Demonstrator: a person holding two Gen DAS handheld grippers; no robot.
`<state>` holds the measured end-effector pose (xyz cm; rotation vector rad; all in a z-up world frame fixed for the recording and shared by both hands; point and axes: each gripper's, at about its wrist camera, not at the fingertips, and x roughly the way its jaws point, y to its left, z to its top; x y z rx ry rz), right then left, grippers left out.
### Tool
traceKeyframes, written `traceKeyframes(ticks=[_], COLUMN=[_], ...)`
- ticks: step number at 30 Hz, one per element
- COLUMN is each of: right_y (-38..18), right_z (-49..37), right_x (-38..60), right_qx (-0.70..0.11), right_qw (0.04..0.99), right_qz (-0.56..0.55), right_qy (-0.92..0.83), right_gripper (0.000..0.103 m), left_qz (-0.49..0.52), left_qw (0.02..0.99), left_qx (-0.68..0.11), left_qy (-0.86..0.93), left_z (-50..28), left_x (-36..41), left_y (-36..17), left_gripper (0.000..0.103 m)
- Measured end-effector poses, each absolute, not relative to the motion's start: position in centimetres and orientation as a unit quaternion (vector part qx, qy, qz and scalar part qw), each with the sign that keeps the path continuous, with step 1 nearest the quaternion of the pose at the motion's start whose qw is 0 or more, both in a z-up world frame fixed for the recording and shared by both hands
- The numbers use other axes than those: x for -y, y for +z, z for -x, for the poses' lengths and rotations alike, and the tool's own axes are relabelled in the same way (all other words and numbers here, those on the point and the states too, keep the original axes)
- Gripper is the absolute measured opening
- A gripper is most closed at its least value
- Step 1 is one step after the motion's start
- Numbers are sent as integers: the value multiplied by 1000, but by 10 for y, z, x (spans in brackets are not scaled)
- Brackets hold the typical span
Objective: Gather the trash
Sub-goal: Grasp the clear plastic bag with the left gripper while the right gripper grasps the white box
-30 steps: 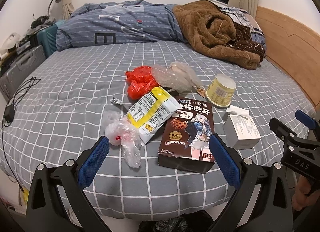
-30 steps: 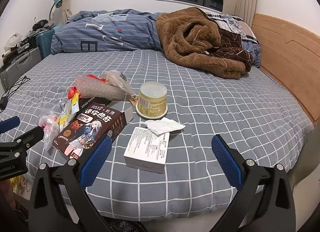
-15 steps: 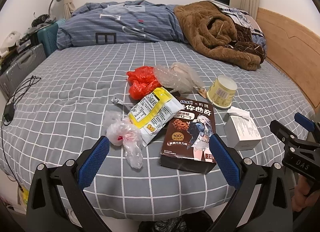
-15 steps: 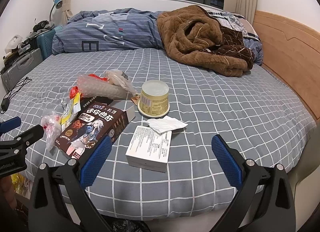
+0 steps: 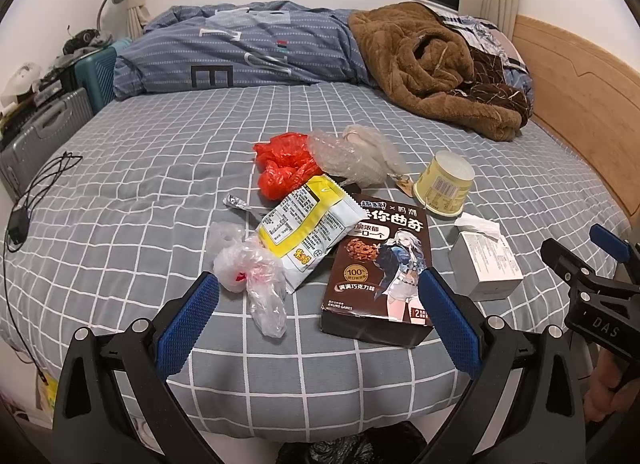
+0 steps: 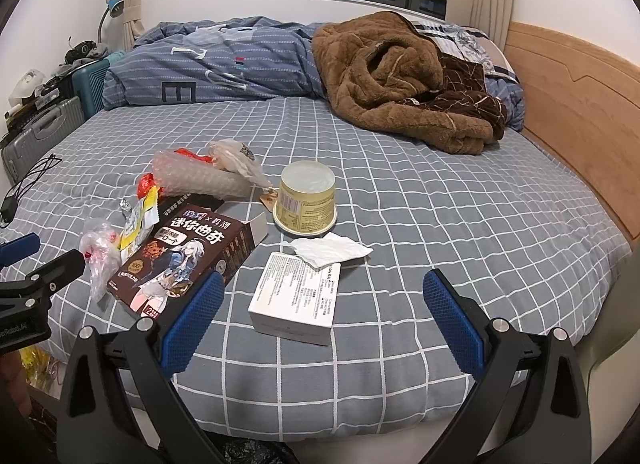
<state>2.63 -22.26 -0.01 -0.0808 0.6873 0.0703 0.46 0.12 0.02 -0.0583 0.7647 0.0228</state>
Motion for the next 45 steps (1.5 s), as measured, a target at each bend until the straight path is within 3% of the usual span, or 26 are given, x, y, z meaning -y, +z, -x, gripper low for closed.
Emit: traceKeyframes(ticks=[26,45], right_y=[-2,-67], right_z=[-29,-83], right_x=[221,202], right_qx=[-340,-417], right_qw=[939,907], right_qz=[41,49], right_qy=[36,10], right_gripper=[96,96], left_qz=[26,46], left_qw=[926,892], left_qx=[-377,-444], left_qy=[15,70], left_z=[-6,-46], left_x=[-4,-63], left_y=[-4,-69], left_gripper=[97,97])
